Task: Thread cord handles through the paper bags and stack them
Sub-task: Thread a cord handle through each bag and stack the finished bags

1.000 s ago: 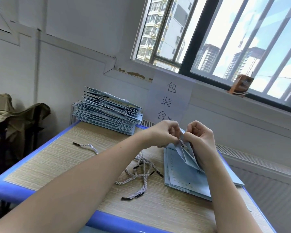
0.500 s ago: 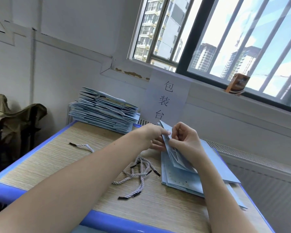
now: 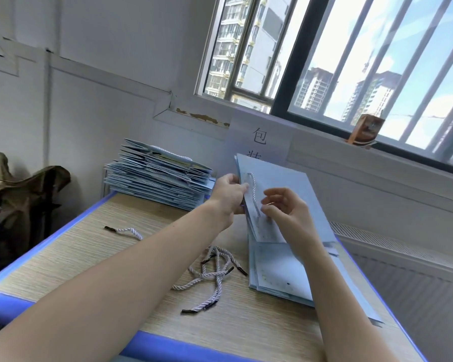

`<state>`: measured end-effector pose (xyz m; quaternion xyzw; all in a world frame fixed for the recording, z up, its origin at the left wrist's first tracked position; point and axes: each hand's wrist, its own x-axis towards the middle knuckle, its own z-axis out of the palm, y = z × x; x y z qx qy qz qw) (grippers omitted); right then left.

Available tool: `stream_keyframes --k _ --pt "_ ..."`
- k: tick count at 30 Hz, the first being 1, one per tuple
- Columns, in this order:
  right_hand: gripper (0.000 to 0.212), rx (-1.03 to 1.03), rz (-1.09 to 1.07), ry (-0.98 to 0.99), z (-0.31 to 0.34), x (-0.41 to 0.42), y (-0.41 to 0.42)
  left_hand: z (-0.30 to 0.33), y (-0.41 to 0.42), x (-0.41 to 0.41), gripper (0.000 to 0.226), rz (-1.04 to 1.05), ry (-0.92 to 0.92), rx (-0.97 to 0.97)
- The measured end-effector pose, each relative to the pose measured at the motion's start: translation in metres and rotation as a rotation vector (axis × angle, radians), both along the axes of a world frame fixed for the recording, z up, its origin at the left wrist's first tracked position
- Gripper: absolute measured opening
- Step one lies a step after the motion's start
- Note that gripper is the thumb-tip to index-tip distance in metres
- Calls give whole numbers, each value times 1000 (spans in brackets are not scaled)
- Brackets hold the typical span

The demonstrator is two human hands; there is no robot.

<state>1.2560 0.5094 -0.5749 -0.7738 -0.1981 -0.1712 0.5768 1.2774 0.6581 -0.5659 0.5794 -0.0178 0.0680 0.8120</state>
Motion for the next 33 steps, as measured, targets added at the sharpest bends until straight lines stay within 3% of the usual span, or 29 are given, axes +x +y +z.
stream_keyframes --k 5,8,11,13,15,18,20,27,33 --pt "27 21 -49 -5 0 5 -3 12 4 -7 9 148 -210 21" --pt "23 214 24 61 3 3 5 12 5 -9 8 172 -398 230" --pt "67 563 166 261 10 -1 7 2 1 -10 10 187 -697 642" --pt "81 652 237 336 11 -3 2 -5 -2 -12 14 188 -799 781" --pt "82 704 271 378 10 -3 -3 -11 -1 -7 16 172 -828 854" --pt "51 775 285 396 14 -3 -9 -17 1 -1 20 170 -836 1008" --pt "41 809 276 423 15 -2 -10 -16 3 0 24 220 -846 1081" --pt "39 846 200 439 5 10 -7 -17 5 -1 48 302 -782 1217" --pt "44 847 180 398 0 14 -3 -15 6 -2 48 435 -943 1480"
